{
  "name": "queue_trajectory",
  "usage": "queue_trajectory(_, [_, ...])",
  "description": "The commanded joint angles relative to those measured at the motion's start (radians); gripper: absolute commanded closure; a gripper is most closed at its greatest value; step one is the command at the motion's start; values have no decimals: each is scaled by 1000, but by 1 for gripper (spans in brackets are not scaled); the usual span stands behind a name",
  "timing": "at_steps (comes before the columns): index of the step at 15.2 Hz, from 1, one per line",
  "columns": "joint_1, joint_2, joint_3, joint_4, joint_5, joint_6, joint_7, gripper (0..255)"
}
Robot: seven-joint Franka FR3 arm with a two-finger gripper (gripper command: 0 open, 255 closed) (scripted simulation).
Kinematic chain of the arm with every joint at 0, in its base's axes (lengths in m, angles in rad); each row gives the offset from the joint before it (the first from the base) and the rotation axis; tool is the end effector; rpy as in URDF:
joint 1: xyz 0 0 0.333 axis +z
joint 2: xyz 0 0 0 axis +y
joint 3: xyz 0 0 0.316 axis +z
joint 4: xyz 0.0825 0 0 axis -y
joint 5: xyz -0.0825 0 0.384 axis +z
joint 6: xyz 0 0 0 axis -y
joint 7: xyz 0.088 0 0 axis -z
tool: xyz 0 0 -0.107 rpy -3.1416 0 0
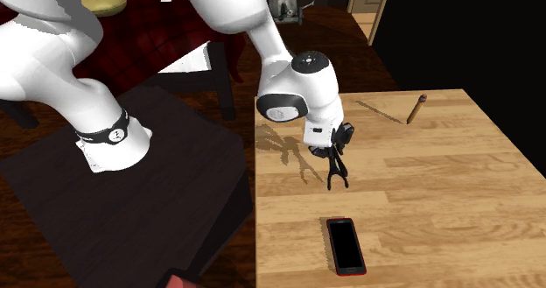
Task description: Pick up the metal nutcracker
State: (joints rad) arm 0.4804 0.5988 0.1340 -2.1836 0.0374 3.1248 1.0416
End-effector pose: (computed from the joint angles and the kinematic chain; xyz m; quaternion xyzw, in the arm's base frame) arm 0.4739 0.3311 0.1485 -0.9536 0.2439 -0.0879 0.1529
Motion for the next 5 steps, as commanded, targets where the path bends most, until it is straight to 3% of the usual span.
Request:
queue_trajectory(1, [-5, -30, 4, -12, 1, -18, 0, 255])
queue_trajectory(5, [-8, -59, 8, -21, 3, -39, 0, 255])
